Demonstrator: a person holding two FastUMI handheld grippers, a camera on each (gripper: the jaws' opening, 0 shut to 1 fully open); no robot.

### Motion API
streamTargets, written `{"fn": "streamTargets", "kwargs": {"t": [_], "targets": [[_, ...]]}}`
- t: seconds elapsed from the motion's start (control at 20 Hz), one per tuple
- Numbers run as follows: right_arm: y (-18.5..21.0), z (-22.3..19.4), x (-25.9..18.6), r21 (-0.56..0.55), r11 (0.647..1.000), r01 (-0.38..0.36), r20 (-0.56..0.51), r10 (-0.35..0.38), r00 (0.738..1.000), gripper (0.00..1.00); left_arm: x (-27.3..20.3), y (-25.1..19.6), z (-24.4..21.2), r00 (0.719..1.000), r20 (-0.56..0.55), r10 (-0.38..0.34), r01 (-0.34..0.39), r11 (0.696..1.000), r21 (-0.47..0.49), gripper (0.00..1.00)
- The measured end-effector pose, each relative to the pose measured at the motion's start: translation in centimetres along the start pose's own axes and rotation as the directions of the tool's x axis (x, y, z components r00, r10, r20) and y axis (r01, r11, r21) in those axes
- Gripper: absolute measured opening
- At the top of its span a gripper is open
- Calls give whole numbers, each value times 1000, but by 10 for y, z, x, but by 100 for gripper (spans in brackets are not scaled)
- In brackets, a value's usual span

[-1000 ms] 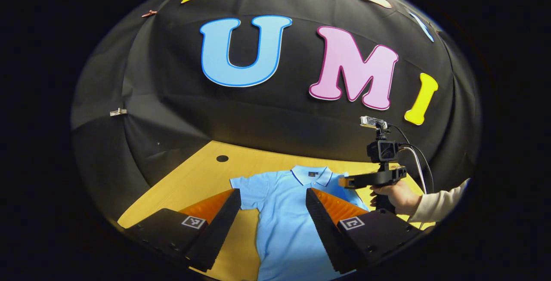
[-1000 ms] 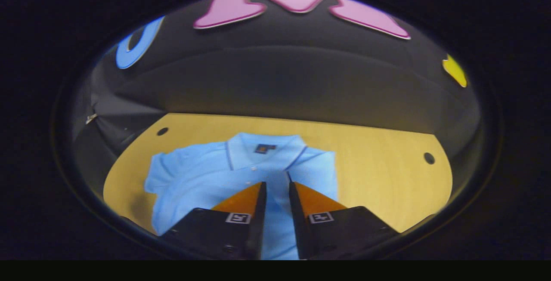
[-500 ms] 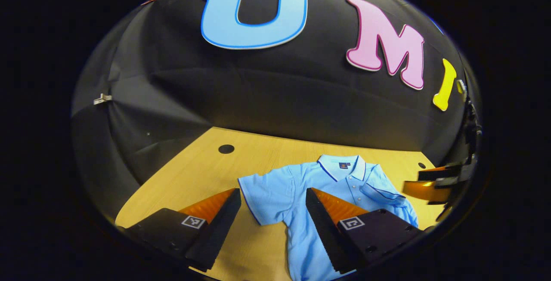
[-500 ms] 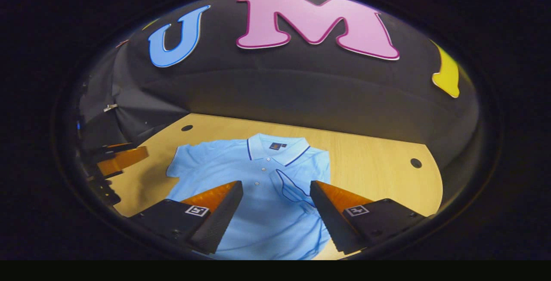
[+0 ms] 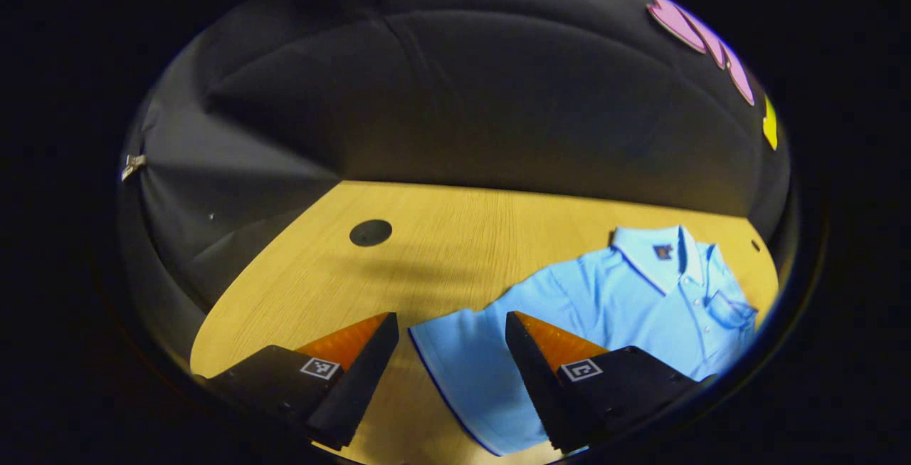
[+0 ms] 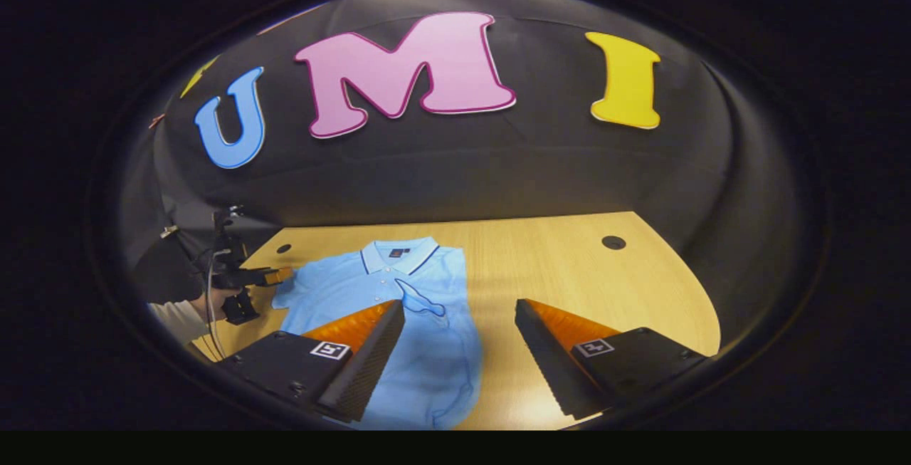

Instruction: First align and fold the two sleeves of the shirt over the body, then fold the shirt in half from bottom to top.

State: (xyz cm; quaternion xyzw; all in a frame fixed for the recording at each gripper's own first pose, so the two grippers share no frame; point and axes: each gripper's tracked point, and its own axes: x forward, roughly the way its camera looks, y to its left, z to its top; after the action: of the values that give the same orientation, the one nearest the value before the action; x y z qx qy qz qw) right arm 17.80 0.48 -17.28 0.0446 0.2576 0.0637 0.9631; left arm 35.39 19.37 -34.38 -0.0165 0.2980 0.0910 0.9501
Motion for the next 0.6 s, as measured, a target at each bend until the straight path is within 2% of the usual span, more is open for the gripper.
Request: {"fn": "streamTargets", "kwargs": {"t": [0.2, 0.25, 0.3, 0.4, 0.5, 0.6], "targets": [[-8, -4, -9, -6, 1000, 8, 5, -8, 1000, 98, 9, -10, 0, 999, 7, -32, 32, 999, 5, 95], [-9, -8, -9, -8, 1000, 12, 0, -12, 1000, 98, 12, -11, 4, 999, 19, -35, 35, 999, 6, 84], [-9, -13, -9, -13, 1000, 11, -7, -11, 1000, 98, 12, -15, 3, 999, 17, -42, 42, 999, 11, 80], [-2, -24, -11, -24, 1000, -5, -25, 4, 1000, 98, 12, -22, 1, 998, 6, -64, 64, 997, 36, 63], [2, -35, -13, -29, 999, -18, -43, 17, 999, 98, 13, -33, 3, 996, 1, -89, 89, 995, 49, 36], [4, -44, -16, -24, 999, -22, -46, 21, 999, 98, 12, -34, 6, 998, -1, -70, 70, 996, 54, 19]]}}
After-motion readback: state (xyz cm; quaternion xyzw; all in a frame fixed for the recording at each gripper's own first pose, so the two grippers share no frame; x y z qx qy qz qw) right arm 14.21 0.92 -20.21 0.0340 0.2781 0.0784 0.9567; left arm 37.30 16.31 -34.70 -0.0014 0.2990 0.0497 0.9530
